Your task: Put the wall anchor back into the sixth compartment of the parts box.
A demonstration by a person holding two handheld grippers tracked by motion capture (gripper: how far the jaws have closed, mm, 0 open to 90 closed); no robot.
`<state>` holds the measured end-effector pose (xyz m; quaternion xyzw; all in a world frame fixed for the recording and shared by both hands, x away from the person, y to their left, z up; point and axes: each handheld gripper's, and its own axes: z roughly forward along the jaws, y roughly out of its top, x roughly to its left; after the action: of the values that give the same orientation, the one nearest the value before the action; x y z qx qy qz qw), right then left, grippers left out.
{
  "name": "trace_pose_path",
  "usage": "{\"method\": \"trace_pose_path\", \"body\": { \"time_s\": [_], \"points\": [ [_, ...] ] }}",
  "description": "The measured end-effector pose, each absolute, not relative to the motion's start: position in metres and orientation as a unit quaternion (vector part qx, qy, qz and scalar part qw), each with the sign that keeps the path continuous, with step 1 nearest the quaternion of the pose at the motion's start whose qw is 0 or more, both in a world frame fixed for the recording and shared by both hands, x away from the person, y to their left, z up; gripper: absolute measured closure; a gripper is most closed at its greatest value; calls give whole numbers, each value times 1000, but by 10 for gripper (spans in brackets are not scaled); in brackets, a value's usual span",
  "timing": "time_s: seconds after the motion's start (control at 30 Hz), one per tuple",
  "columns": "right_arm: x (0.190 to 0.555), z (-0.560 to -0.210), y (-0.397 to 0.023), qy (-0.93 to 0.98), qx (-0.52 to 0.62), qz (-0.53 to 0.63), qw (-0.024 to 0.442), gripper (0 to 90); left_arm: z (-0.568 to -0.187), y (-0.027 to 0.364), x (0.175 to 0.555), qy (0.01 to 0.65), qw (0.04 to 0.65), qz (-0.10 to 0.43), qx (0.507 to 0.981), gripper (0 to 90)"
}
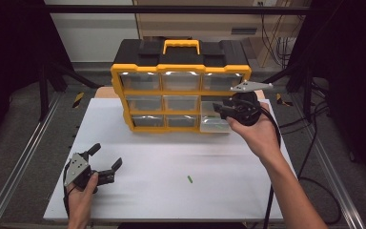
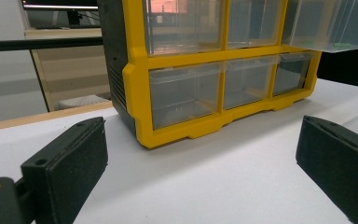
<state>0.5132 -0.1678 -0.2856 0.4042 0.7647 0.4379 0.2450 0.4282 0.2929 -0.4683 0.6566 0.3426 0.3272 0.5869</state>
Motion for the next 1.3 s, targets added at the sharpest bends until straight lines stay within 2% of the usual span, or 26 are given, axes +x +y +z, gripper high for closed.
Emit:
{"method": "trace_pose_path", "body": {
  "time_s": [0.03,0.07,0.1,0.13,0.23,0.27,0.33,0.6,0.9,1.3],
  "points": [
    [502,-285,-168,758,399,448,255,428,-468,293,428,343,587,327,657,17],
    [497,-285,-168,755,396,453,261,385,-468,293,428,343,587,328,656,17],
    [497,-285,-168,755,396,453,261,385,-468,293,428,343,587,328,656,17],
    [485,-287,-170,748,392,462,271,301,-468,294,427,342,587,328,656,17],
    [468,-293,-174,741,390,468,281,196,-468,294,427,343,586,330,656,17],
    [468,-293,-174,741,390,468,281,196,-468,294,427,343,586,330,656,17],
    [454,-304,-182,740,394,467,283,139,-468,294,427,343,586,331,655,17],
    [440,-341,-189,738,415,462,262,128,-468,293,426,342,584,332,657,17],
    [433,-388,-166,761,415,444,225,139,-468,290,426,336,583,330,662,16],
    [431,-416,-140,780,410,431,195,157,-468,290,426,334,584,330,662,15]
  ]
}}
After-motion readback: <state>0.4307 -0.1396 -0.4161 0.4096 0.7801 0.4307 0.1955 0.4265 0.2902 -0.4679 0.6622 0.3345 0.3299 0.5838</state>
